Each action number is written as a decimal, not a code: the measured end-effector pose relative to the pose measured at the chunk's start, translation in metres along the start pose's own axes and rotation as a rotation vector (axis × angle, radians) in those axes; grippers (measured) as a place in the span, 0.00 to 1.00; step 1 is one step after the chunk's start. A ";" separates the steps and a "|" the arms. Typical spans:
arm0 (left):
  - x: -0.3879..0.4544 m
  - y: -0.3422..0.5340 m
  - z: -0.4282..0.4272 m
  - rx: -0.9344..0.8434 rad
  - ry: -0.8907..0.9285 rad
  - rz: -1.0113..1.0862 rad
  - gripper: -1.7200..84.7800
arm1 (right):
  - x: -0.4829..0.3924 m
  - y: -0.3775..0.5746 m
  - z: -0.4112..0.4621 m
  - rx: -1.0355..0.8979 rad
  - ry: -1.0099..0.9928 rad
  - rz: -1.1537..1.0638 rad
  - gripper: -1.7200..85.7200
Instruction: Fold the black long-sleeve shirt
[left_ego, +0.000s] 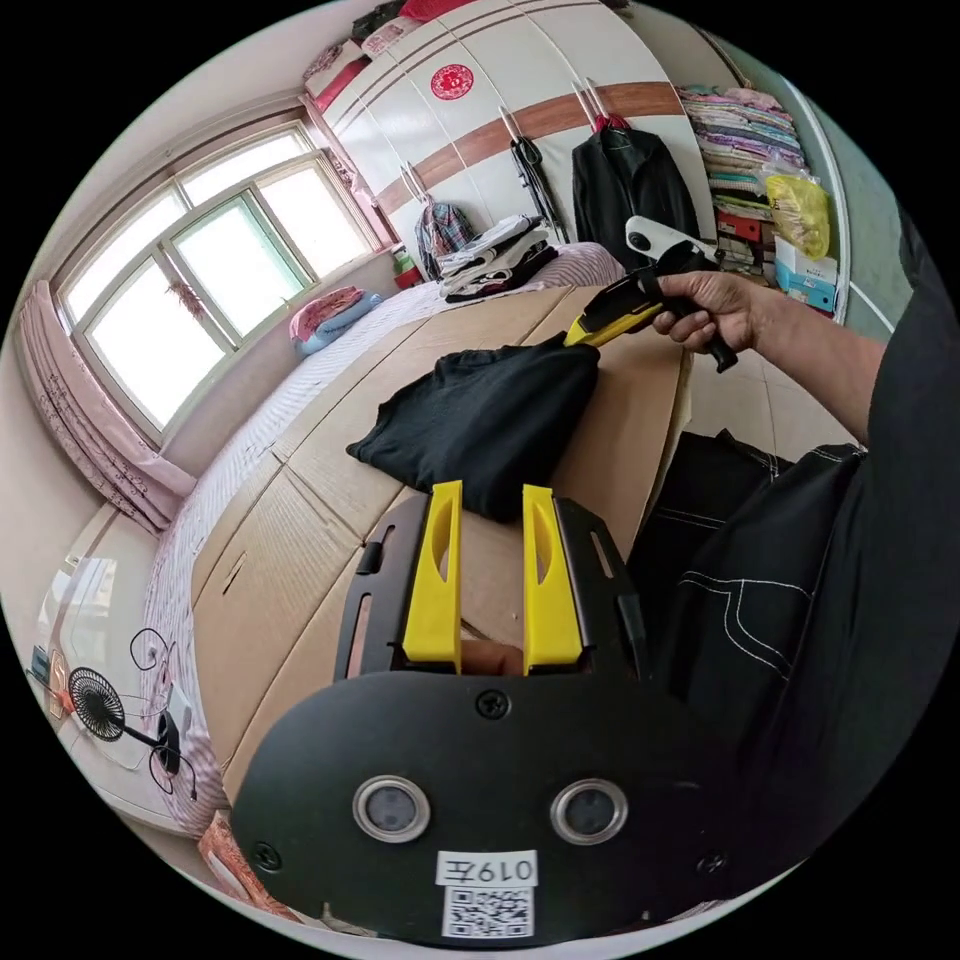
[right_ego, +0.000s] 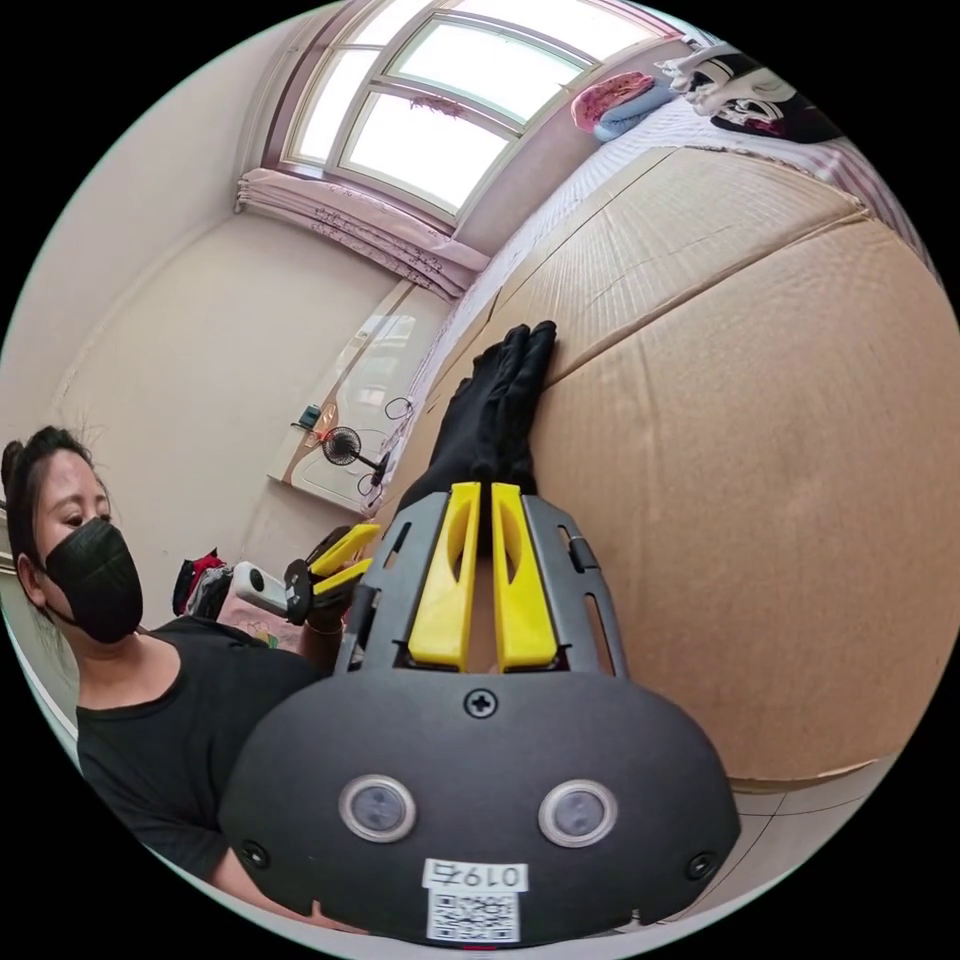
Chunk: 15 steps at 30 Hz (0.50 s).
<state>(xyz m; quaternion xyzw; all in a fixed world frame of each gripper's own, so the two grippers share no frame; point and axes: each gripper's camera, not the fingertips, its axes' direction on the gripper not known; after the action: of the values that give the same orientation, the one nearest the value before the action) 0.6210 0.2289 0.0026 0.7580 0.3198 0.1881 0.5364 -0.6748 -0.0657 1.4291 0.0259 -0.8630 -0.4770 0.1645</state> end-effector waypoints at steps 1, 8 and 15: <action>0.006 0.000 0.001 0.002 -0.016 -0.002 0.10 | -0.001 0.001 0.000 0.000 0.008 0.001 0.03; 0.052 -0.002 0.013 -0.065 -0.140 0.116 0.07 | 0.000 0.007 -0.002 0.007 0.010 0.019 0.04; 0.085 -0.005 0.018 -0.100 -0.221 0.175 0.03 | -0.005 0.015 -0.011 0.007 -0.037 -0.022 0.10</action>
<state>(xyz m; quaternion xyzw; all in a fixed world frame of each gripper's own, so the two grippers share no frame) 0.6928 0.2762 -0.0135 0.7713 0.1817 0.1652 0.5872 -0.6650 -0.0660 1.4457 0.0270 -0.8672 -0.4762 0.1431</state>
